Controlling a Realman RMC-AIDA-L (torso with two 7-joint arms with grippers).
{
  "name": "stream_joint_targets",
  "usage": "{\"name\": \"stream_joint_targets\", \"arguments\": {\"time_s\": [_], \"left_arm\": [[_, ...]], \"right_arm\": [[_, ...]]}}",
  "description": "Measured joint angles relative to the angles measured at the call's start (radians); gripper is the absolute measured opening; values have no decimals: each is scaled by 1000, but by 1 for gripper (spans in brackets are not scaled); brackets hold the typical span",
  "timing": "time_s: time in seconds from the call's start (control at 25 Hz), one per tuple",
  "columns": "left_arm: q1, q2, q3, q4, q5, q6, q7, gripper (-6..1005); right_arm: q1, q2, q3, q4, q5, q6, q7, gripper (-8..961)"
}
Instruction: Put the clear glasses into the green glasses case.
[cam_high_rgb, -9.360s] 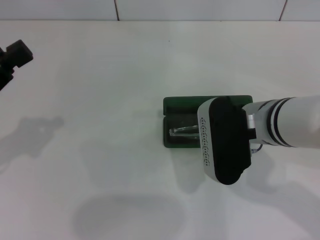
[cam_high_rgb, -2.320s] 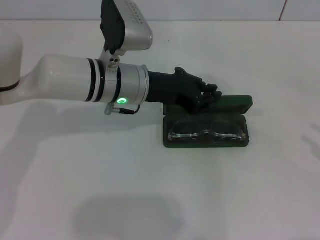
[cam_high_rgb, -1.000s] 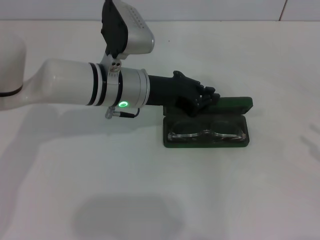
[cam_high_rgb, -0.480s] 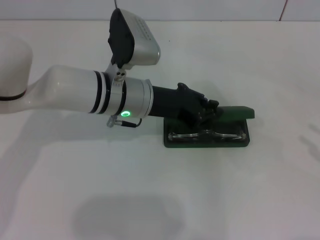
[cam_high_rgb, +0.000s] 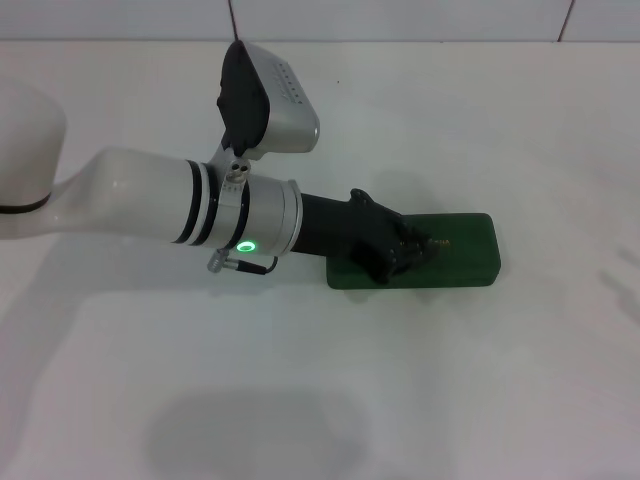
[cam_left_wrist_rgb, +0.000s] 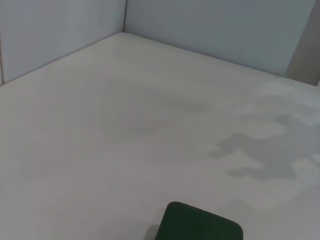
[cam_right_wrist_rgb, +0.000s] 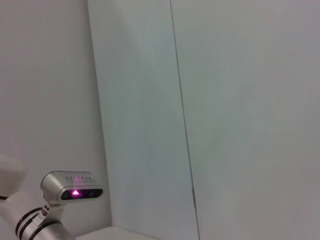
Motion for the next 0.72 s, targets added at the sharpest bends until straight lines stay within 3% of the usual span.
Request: {"name": "stream_joint_targets", "arguments": {"time_s": [0.36,0.48,0.6,0.72], "left_arm": [[26,3,-10,59,-5,70,0,162],[57,10,-23,122,-4,161,11,162],[104,19,-80,168,4,292,50,157],[157,27,-203,179,5,442,71,206]], "right_arm": [[0,0,-1,0,-5,0,1,372],[6,-1,-2,0,-29,1,7,372],[31,-1,-3,0,-85,6,8,372],[70,1,-23,0,-148,12,10,372]]}}
